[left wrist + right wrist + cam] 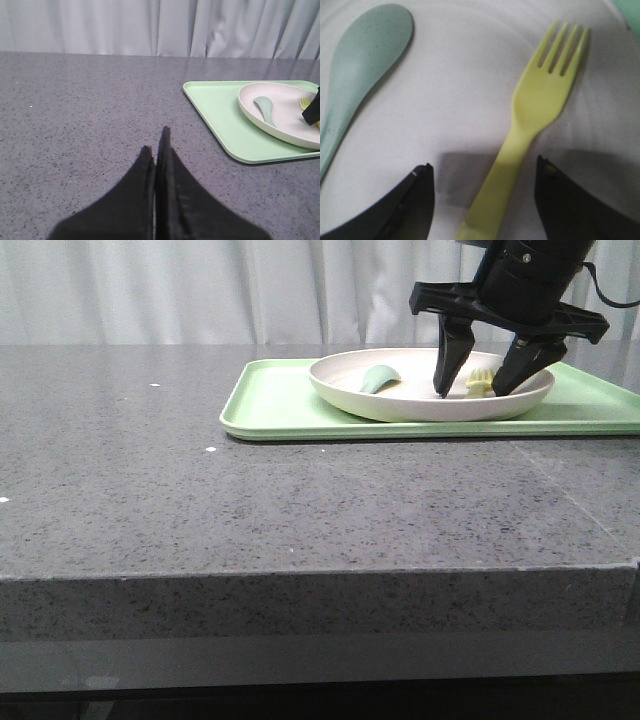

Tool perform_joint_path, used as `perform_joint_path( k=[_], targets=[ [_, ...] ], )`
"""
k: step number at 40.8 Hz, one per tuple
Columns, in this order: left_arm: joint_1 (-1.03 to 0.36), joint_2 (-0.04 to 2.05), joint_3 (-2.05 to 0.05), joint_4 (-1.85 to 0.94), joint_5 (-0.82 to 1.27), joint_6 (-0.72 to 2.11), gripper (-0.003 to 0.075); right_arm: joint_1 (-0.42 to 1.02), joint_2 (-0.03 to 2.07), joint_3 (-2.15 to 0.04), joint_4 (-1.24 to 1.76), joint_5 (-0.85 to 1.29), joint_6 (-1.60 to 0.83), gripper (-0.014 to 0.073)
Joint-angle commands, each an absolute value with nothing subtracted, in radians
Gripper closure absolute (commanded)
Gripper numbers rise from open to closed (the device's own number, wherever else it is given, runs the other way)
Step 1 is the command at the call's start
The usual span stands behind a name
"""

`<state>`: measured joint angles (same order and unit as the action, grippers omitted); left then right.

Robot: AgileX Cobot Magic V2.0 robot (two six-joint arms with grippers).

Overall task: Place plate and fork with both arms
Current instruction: 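Lower the right gripper onto the yellow fork and grasp it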

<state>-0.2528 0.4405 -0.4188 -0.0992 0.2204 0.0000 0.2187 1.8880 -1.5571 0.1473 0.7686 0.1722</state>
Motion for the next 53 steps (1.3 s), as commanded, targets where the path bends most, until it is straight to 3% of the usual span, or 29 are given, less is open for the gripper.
perform_joint_path(
  k=[1, 8, 23, 41, 53],
  targets=[
    [-0.251, 0.446, -0.445, -0.099, 0.142, 0.000, 0.0738, 0.214, 1.839, -1.591, 0.149, 0.725, 0.171, 0.0181],
    [-0.251, 0.446, -0.445, -0.099, 0.142, 0.000, 0.0738, 0.214, 1.844, -1.591, 0.149, 0.734, 0.171, 0.0310],
    [-0.251, 0.446, -0.445, -0.099, 0.142, 0.000, 0.0738, 0.214, 1.846, -1.591, 0.149, 0.738, 0.171, 0.0321],
    [-0.251, 0.446, -0.445, -0.099, 0.142, 0.000, 0.0738, 0.214, 1.867, -1.599, 0.150, 0.755, 0.171, 0.0537],
    [-0.251, 0.446, -0.445, -0.099, 0.142, 0.000, 0.0738, 0.212, 1.819, -1.661, 0.150, 0.768, 0.171, 0.0551]
  ],
)
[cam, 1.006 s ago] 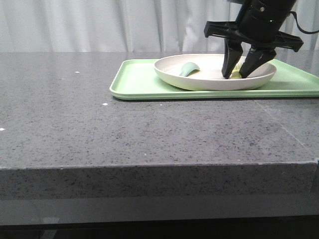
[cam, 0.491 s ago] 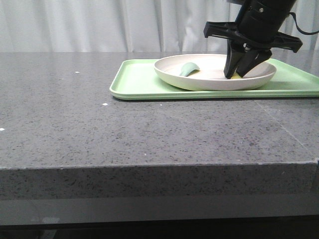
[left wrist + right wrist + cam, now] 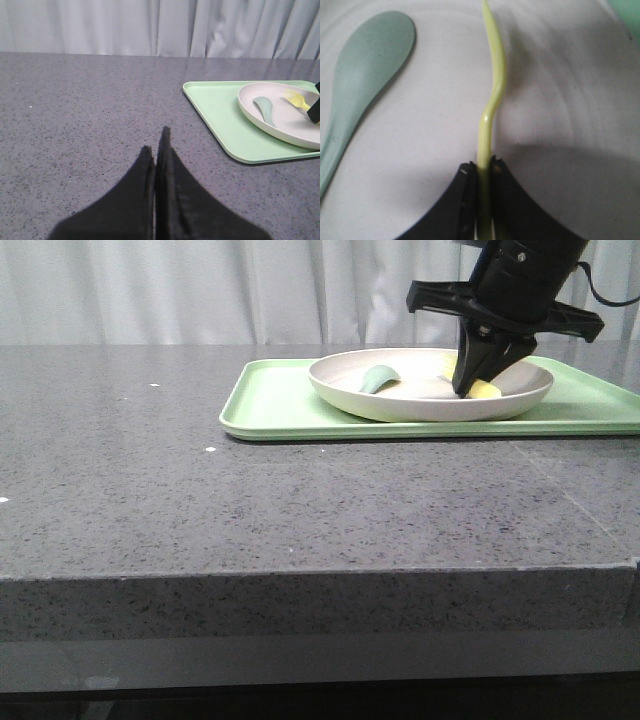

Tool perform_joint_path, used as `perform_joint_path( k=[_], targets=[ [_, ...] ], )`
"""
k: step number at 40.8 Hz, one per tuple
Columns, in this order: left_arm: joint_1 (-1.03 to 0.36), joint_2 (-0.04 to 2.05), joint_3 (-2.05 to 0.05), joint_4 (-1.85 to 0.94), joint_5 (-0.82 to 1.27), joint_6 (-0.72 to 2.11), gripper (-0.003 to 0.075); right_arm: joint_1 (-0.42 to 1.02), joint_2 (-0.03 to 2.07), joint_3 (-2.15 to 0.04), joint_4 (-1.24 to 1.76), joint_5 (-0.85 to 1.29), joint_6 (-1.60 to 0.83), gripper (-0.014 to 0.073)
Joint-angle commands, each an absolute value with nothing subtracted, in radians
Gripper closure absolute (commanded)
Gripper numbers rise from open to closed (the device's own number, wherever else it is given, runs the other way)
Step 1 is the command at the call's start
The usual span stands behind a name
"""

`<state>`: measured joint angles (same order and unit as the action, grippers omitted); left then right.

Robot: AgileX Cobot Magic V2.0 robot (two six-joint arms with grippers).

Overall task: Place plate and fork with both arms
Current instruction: 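Carry the yellow fork beside the plate and set it on the tray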

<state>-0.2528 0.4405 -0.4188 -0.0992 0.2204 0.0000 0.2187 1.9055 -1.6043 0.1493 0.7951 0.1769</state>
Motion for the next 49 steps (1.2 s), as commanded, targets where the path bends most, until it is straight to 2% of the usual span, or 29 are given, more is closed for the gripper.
perform_joint_path(
  k=[1, 26, 42, 46, 49],
  targets=[
    [-0.251, 0.446, -0.445, -0.099, 0.142, 0.000, 0.0738, 0.211, 1.814, -1.670, 0.150, 0.771, 0.171, 0.0551],
    [-0.251, 0.446, -0.445, -0.099, 0.142, 0.000, 0.0738, 0.028, 1.826, -1.728, 0.021, 0.872, 0.170, 0.0550],
    [-0.251, 0.446, -0.445, -0.099, 0.142, 0.000, 0.0738, 0.025, 1.903, -1.728, 0.019, 0.887, 0.115, 0.0545],
    [-0.251, 0.446, -0.445, -0.099, 0.142, 0.000, 0.0738, 0.025, 1.903, -1.728, 0.017, 0.887, 0.115, 0.0496],
    [-0.251, 0.446, -0.445, -0.099, 0.142, 0.000, 0.0738, 0.025, 1.903, -1.728, 0.017, 0.889, 0.115, 0.0408]
  ],
)
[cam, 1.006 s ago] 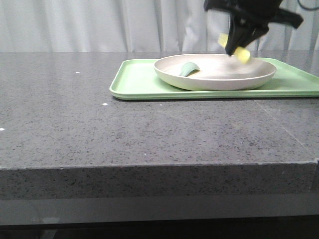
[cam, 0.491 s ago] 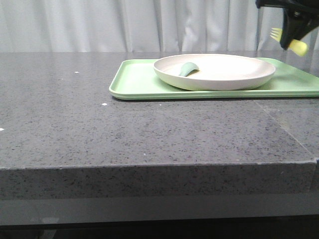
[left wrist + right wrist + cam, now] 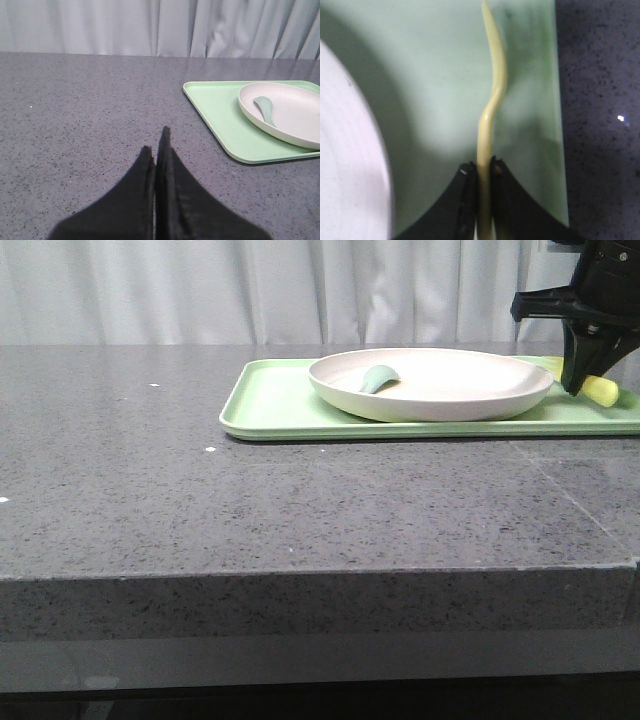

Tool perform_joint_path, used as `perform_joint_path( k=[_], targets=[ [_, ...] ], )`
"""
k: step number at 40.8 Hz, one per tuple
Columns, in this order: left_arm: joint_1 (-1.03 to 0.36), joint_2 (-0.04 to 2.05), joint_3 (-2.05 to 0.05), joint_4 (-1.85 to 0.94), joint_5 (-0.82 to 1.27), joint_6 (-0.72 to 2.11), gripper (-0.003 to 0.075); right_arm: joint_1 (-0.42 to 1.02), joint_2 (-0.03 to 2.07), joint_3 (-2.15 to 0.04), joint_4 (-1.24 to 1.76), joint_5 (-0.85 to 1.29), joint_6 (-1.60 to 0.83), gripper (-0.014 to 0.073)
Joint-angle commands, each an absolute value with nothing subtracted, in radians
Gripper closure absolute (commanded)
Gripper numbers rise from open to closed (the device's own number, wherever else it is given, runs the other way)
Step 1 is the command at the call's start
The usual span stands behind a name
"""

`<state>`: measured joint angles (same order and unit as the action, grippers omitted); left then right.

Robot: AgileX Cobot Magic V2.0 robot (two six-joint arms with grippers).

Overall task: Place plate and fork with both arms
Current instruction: 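Carry the yellow fork beside the plate and set it on the tray, then open the right gripper and lift it away from the fork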

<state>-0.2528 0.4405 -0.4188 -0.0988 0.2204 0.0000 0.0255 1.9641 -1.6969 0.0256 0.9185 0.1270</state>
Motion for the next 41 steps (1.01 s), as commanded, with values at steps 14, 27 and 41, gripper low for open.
perform_joint_path(
  k=[14, 27, 41],
  targets=[
    [-0.251, 0.446, -0.445, -0.099, 0.142, 0.000, 0.0738, 0.025, 1.815, -1.730, 0.018, 0.913, 0.115, 0.0275],
    [-0.251, 0.446, -0.445, -0.099, 0.142, 0.000, 0.0738, 0.025, 1.636, -1.730, 0.028, 0.960, 0.115, 0.0549],
    [-0.251, 0.446, -0.445, -0.099, 0.142, 0.000, 0.0738, 0.026, 1.377, -1.446, 0.029, 0.879, 0.115, 0.0658]
  ],
)
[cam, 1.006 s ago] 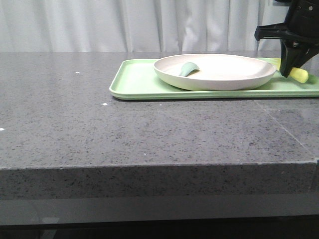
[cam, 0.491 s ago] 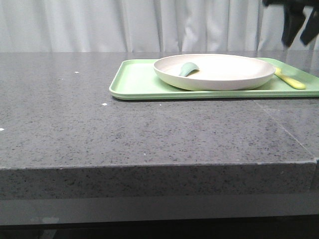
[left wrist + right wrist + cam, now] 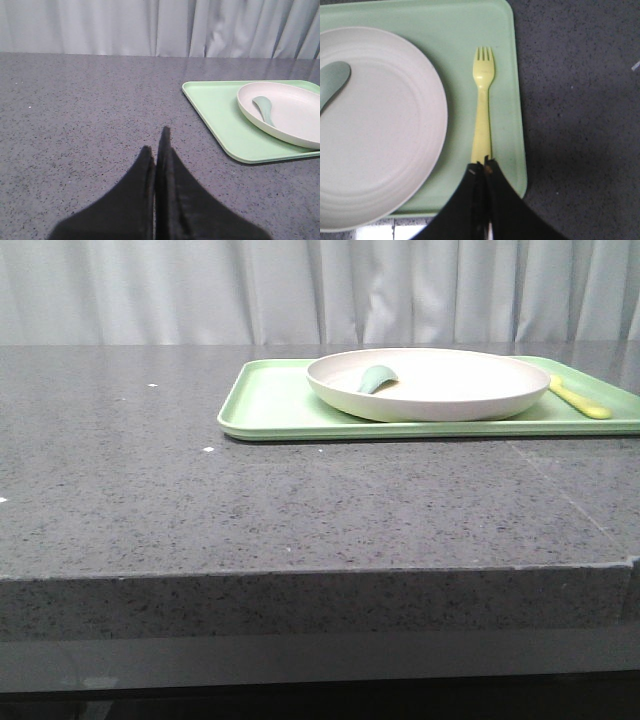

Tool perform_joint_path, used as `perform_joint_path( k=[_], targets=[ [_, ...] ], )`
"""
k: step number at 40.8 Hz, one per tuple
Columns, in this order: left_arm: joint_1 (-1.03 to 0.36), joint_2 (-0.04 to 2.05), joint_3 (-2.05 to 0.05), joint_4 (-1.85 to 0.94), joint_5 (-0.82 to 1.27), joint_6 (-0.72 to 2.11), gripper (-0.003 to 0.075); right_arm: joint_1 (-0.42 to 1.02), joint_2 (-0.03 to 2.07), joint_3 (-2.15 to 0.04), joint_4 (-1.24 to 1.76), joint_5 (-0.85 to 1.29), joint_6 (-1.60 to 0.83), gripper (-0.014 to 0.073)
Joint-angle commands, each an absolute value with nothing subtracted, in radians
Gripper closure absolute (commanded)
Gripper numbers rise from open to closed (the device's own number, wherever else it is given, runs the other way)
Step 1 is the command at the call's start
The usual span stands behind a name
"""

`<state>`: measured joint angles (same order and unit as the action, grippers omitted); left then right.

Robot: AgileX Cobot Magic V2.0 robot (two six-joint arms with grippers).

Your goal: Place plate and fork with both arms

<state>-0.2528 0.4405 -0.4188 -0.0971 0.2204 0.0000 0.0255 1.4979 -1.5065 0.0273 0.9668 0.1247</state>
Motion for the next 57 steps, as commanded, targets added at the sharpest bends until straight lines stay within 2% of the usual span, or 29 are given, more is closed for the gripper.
perform_joint_path(
  k=[1, 16, 23, 31, 42, 57],
  targets=[
    [-0.251, 0.446, -0.445, -0.099, 0.142, 0.000, 0.0738, 0.026, 1.343, -1.416, 0.029, 0.868, 0.115, 0.0658],
    [-0.251, 0.446, -0.445, -0.099, 0.142, 0.000, 0.0738, 0.026, 0.862, -0.884, 0.029, 0.606, 0.056, 0.0658],
    [-0.251, 0.446, -0.445, -0.099, 0.142, 0.000, 0.0738, 0.026, 0.640, -0.677, 0.029, 0.462, 0.023, 0.0658],
    [-0.251, 0.446, -0.445, -0.099, 0.142, 0.000, 0.0738, 0.026, 0.406, -0.507, 0.029, 0.414, 0.021, 0.0658],
    [-0.251, 0.446, -0.445, -0.099, 0.142, 0.000, 0.0738, 0.026, 0.176, -0.385, 0.029, 0.365, 0.021, 0.0658],
    [-0.251, 0.446, -0.445, -0.099, 0.142, 0.000, 0.0738, 0.026, 0.167, -0.385, 0.029, 0.350, 0.021, 0.0662]
  ],
)
